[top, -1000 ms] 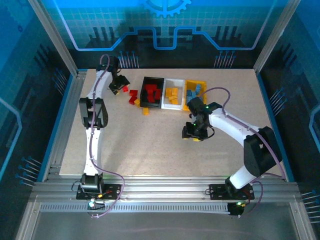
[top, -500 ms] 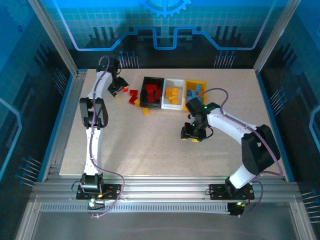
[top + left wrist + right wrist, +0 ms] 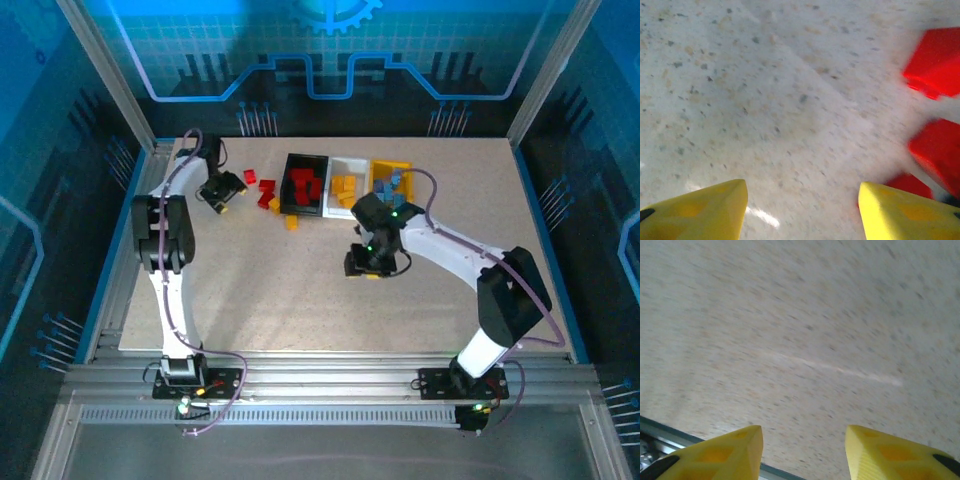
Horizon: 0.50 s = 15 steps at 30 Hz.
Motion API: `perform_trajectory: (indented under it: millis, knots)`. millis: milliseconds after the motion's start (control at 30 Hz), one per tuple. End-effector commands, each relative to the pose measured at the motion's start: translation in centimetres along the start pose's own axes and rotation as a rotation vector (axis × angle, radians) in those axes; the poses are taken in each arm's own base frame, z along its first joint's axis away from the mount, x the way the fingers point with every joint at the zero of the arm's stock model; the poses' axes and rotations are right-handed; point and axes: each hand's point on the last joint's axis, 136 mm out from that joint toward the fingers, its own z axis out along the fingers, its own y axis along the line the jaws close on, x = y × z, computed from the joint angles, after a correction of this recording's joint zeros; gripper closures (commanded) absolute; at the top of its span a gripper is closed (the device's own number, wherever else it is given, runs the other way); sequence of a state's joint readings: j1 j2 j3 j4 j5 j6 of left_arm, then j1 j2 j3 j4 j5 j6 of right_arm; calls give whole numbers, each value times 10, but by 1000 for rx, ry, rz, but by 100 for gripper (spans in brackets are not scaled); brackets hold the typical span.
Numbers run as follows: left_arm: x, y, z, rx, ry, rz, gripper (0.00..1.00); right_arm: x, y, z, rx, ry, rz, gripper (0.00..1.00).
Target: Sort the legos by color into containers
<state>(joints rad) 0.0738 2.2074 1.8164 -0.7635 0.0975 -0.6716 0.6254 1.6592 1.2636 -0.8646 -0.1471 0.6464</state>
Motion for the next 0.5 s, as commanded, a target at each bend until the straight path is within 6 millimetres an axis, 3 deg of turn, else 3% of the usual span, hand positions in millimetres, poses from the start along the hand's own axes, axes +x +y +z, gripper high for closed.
perform_trajectory:
  millis: [0, 133, 267, 467]
  knots:
    - [-18, -52, -49, 258, -54, 75, 42, -26, 33, -10, -56, -60, -74, 53]
    - [-31, -94, -51, 446, -3, 78, 56, -32, 56, -13, -93, -52, -92, 55]
    - [-41, -132, -37, 632, 60, 20, 61, -24, 57, -13, -77, -35, -85, 57]
    - [-64, -155, -9, 725, 65, -19, 76, -5, 47, -30, -44, -35, -54, 66]
